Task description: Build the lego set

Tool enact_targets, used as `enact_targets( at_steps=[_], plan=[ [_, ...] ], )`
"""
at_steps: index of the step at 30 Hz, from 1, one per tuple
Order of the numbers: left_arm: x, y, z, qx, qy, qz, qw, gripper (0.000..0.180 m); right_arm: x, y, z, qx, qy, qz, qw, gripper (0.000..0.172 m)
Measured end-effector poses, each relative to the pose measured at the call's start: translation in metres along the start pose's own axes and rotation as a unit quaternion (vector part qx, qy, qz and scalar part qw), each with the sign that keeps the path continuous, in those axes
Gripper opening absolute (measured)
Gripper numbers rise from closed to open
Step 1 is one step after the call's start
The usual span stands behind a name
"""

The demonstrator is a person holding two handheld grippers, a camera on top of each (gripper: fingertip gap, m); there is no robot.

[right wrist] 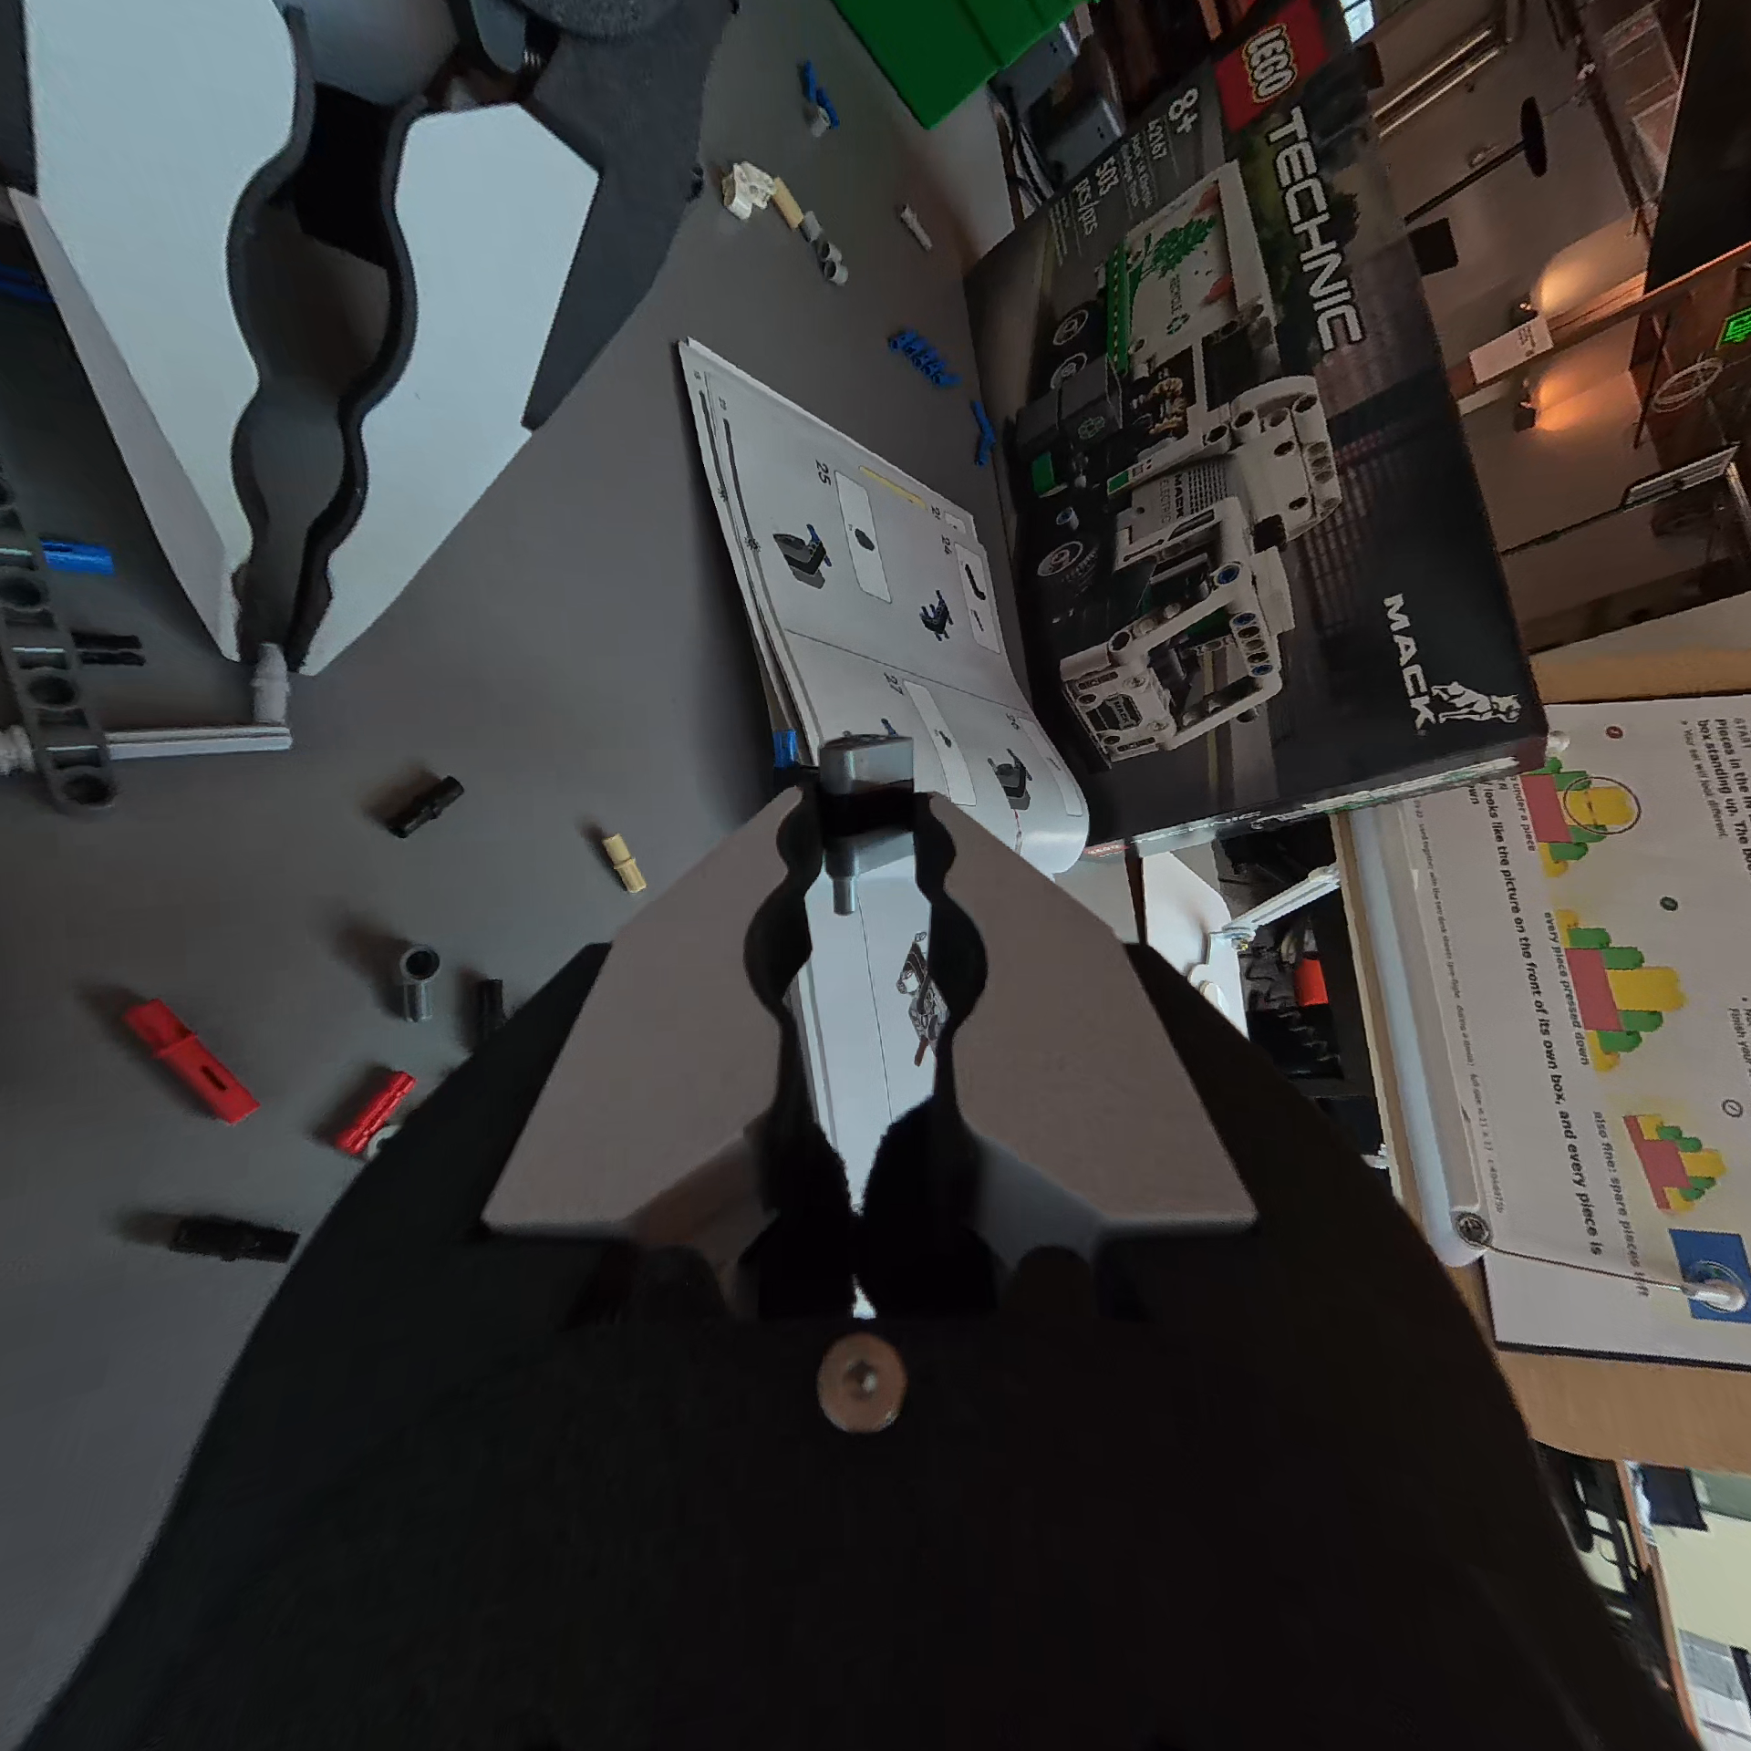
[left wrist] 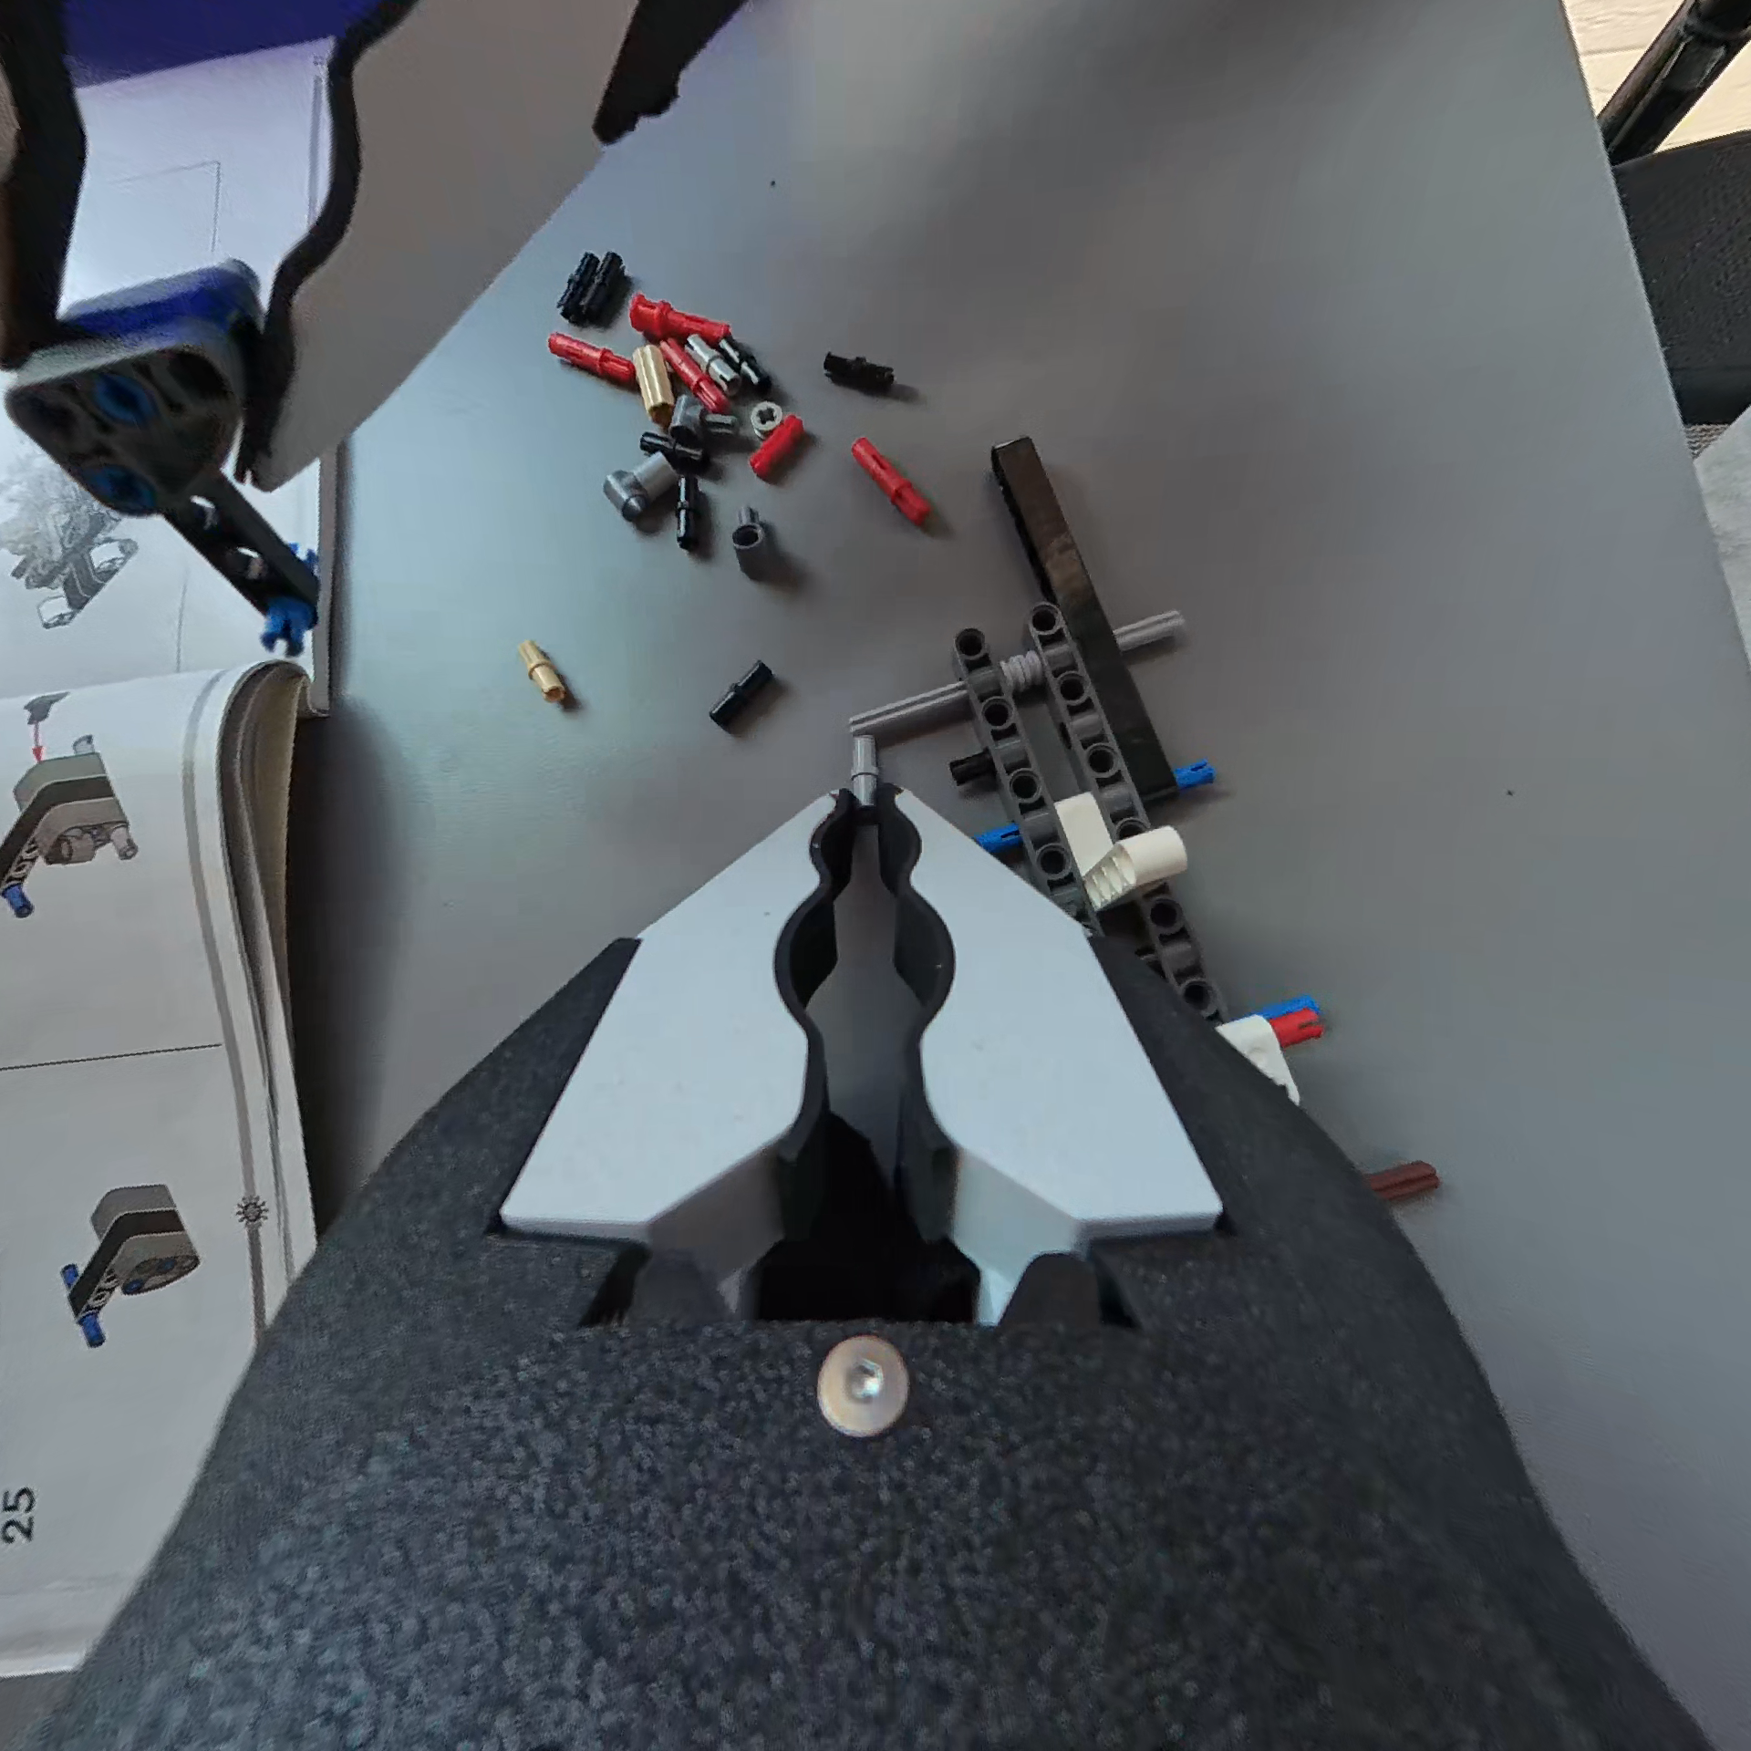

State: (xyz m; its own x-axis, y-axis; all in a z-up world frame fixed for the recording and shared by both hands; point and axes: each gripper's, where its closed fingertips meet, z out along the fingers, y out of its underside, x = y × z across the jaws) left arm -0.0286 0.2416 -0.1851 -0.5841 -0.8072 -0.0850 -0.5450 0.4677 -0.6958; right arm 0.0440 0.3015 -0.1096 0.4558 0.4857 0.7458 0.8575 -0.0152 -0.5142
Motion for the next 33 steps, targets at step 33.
enact_targets(
  at_steps=[33],
  plan=[
    [-0.031, -0.003, -0.038, 0.08, 0.0, -0.18, 0.98, 0.002, -0.057, -0.019, 0.03, -0.038, -0.02, -0.135, 0.99, 0.017]
  ],
)
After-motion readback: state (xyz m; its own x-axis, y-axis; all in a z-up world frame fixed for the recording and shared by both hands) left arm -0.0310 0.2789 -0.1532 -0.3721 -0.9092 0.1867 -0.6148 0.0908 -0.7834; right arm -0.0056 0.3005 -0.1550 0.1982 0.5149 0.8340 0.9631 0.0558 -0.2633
